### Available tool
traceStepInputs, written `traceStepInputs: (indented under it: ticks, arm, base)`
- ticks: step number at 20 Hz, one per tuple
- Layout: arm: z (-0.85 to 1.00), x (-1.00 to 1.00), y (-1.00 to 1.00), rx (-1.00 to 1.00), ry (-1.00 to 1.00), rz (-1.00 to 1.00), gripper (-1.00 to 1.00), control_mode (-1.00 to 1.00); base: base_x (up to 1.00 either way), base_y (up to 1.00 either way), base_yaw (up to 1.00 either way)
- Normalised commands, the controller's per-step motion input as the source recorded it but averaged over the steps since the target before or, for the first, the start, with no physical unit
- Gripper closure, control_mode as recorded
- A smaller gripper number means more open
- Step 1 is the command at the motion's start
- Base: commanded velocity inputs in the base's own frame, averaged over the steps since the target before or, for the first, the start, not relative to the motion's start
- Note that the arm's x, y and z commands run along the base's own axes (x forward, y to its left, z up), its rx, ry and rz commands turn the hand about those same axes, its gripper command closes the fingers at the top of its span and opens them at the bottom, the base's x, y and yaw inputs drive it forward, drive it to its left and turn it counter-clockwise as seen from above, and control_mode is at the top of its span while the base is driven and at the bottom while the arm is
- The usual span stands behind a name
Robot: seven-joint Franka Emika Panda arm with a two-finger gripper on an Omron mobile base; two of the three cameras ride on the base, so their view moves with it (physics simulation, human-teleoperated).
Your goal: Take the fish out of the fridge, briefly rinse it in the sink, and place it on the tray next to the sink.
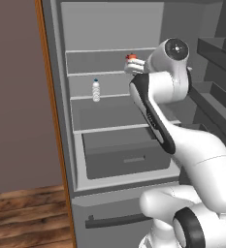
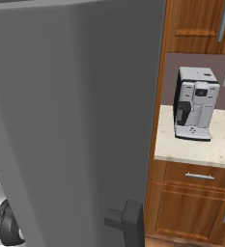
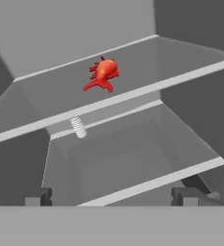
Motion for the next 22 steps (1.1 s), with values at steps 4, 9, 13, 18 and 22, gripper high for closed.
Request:
traceStepInputs:
  ticks: [4, 9, 13, 18, 22]
  arm:
    - [0.04, 0.33, -0.22, 0.03, 0.09, 0.02, -1.00, -1.00]
    - [0.06, 0.28, -0.27, 0.00, 0.00, 0.07, -1.00, -1.00]
    - [0.08, 0.44, -0.03, -0.02, -0.06, 0.03, -1.00, -1.00]
    - [0.00, 0.65, 0.06, 0.00, -0.16, 0.03, -1.00, -1.00]
    - [0.00, 0.77, 0.06, -0.02, -0.02, 0.00, -1.00, -1.00]
  base:
    - [0.00, 0.00, 0.00]
    - [0.00, 0.00, 0.00]
    - [0.00, 0.00, 0.00]
    - [0.00, 0.00, 0.00]
    - [0.00, 0.00, 0.00]
